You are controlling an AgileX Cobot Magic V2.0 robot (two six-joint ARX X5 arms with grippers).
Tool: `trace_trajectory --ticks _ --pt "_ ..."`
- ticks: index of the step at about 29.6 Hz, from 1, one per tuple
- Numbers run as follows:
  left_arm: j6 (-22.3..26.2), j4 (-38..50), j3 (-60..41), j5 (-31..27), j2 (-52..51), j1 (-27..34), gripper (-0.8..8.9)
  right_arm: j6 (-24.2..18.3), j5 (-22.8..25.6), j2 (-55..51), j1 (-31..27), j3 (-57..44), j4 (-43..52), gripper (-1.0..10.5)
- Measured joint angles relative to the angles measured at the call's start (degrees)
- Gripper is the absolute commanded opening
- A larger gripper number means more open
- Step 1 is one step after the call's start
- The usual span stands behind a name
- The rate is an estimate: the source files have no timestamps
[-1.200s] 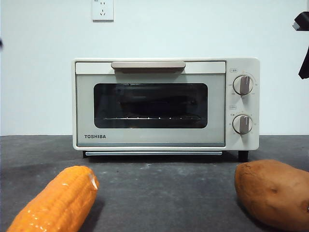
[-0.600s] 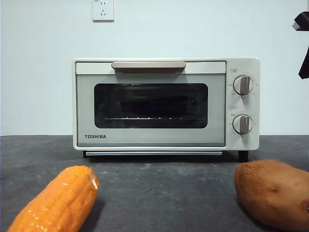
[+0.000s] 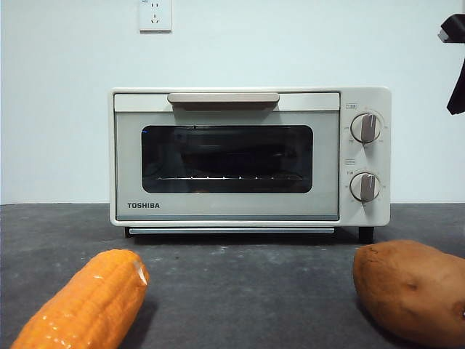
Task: Take the eggplant from the table,put the eggplant in the oven
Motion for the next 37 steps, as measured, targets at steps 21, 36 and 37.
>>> trace_trajectory --ticks 21,36,37 --pt "0.0 0.0 0.0 0.0 0.0 0.0 0.06 -0.37 22.36 -21.4 -2.91 0.0 1.27 0.0" --pt "0.0 0.0 0.0 0.0 0.0 0.0 0.06 1.31 8.02 -32.98 -19.8 -5.9 1.46 0.0" --pt "0.0 0.0 0.0 0.0 0.0 0.0 0.06 1.31 6.36 -32.96 -20.44 -7.41 1.46 0.0"
